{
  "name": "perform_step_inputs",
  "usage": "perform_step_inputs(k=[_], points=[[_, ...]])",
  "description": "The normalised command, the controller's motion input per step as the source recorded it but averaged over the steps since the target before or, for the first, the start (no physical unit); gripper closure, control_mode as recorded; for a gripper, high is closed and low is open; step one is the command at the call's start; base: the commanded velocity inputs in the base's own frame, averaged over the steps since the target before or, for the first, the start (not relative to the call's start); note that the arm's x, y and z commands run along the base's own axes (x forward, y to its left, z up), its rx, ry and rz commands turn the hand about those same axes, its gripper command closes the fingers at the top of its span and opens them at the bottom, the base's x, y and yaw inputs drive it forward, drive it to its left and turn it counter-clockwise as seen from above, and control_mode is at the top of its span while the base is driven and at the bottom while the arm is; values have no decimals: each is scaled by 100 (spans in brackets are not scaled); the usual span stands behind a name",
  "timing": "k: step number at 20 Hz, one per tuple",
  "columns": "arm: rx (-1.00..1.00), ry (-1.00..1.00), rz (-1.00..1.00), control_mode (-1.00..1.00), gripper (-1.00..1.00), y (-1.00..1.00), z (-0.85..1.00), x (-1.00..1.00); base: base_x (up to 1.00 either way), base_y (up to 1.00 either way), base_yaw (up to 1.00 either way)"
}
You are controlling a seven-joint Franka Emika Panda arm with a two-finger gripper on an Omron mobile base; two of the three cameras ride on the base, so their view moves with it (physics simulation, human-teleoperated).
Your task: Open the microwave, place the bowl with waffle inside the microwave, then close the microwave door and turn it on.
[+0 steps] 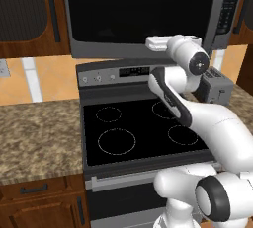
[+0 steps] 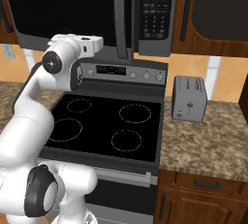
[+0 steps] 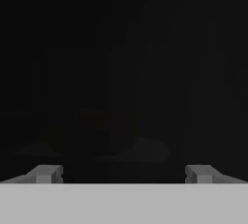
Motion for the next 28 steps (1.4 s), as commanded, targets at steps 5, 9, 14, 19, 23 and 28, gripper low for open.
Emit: perform_step_inputs(k=[5,9,14,19,23,28], points=[[-3,1,0,-100,-100,0,0,57,0,0,0],[0,3,0,-100,-100,0,2,57,0,0,0],[0,5,0,-100,-100,0,0,37,0,0,0],[0,5,0,-100,-100,0,0,18,0,0,0],[0,2,0,-100,-100,-13,1,-16,0,0,0],[-1,0,0,-100,-100,-50,13,-57,0,0,0]])
